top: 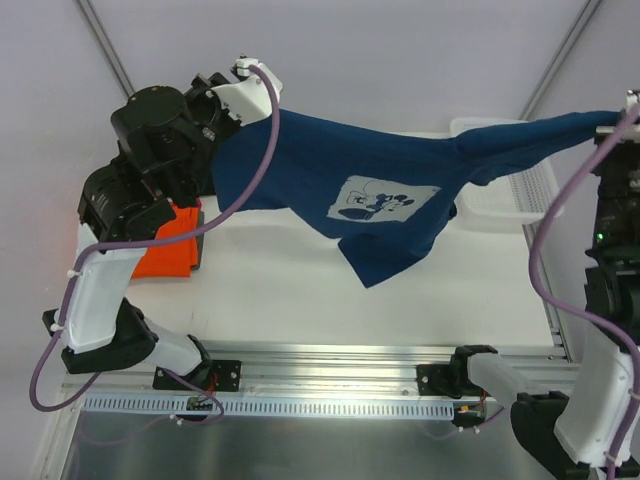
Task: Fold and stack the t-shirts
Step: Flatten the tshirt out
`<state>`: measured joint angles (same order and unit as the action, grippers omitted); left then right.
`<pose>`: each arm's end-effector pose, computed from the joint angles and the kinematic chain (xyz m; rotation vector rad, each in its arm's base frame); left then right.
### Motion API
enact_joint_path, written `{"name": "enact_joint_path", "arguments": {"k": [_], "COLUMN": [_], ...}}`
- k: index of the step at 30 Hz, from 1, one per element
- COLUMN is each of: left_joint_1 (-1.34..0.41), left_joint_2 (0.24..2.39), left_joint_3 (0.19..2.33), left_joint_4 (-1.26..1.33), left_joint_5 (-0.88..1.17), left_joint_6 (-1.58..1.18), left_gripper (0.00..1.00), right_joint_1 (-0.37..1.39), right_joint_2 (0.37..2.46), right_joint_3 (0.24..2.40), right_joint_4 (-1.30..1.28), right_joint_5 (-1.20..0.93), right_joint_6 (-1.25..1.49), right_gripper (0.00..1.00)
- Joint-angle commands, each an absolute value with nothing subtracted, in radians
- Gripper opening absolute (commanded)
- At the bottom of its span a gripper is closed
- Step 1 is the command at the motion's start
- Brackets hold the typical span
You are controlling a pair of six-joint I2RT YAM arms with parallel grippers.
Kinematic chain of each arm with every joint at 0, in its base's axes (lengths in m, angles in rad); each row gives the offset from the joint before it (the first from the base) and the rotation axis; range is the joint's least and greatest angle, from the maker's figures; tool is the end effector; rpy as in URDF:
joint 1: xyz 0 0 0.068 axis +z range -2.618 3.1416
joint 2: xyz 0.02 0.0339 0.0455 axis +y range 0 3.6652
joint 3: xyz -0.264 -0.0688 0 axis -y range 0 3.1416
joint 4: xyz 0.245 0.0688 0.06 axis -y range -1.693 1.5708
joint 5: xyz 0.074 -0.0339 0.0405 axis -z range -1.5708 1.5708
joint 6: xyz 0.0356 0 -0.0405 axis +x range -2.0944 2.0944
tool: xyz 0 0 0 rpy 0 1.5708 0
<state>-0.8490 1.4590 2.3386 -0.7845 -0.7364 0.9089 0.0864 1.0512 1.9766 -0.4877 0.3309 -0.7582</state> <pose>0.1504 -0.1346 0.6124 0.7028 1.3578 0.5891 0.0866 -0.0041 0.6201 -0.1967 1.1768 -0.7799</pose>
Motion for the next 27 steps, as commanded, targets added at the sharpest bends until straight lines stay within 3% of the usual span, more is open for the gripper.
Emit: {"name": "enact_joint_path", "arguments": {"k": [1, 7, 15, 18, 22, 27], "left_joint_1": [-0.841, -0.839, -0.841, -0.827, -0.818, -0.792], "left_joint_2": [1.393, 1.335, 1.411, 1.501, 1.574, 1.647], "left_joint_3": [2.277, 2.212, 2.382, 2.549, 2.643, 2.738], "left_joint_4": [-0.749, -0.750, -0.750, -0.759, -0.807, -0.931], "left_joint_5": [-0.775, -0.788, -0.759, -0.773, -0.730, -0.641], "left_joint_6": [0.956, 0.962, 0.902, 0.770, 0.602, 0.369], "left_gripper": [0.00, 0.00, 0.00, 0.00, 0.00, 0.00], "right_joint_1": [0.077, 0.077, 0.077, 0.069, 0.023, 0.018], "right_joint_2": [0.941, 0.842, 0.936, 0.960, 0.954, 1.028], "right_joint_3": [2.020, 2.048, 2.255, 2.214, 1.990, 1.843], "right_joint_4": [-0.555, -0.675, -0.716, -0.819, -0.868, -0.815], "right_joint_5": [0.324, 0.336, 0.330, 0.230, -0.062, -0.089], "right_joint_6": [-0.687, -0.692, -0.706, -0.512, -0.273, -0.219], "right_gripper": [0.01, 0.01, 0.01, 0.01, 0.01, 0.00]}}
